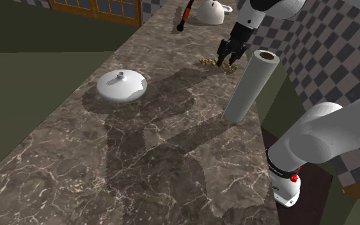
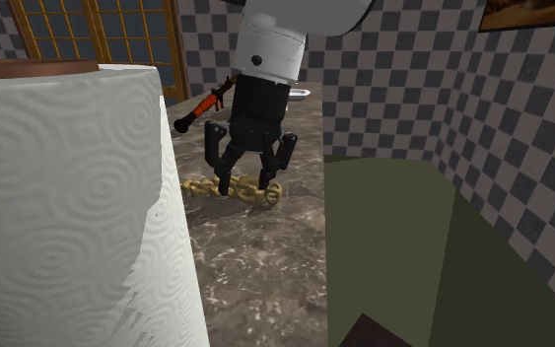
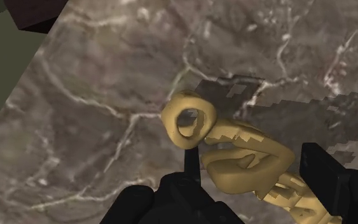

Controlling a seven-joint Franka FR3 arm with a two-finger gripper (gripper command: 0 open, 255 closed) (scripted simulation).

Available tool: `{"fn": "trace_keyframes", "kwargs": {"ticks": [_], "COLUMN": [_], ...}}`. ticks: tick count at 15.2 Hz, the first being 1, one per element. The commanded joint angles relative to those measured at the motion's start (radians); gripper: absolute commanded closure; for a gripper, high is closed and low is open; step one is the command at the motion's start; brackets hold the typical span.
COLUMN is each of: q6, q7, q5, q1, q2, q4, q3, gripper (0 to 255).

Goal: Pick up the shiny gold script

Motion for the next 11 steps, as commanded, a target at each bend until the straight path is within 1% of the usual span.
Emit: {"fn": "trace_keyframes", "kwargs": {"ticks": [1,11], "q6": [0.001,-0.132], "q7": [0.001,0.033], "q5": [0.0,-0.007], "q1": [0.0,0.001], "q2": [-0.001,-0.02], "q4": [-0.003,0.116], "q3": [0.001,0.008], "gripper": [255,255]}}
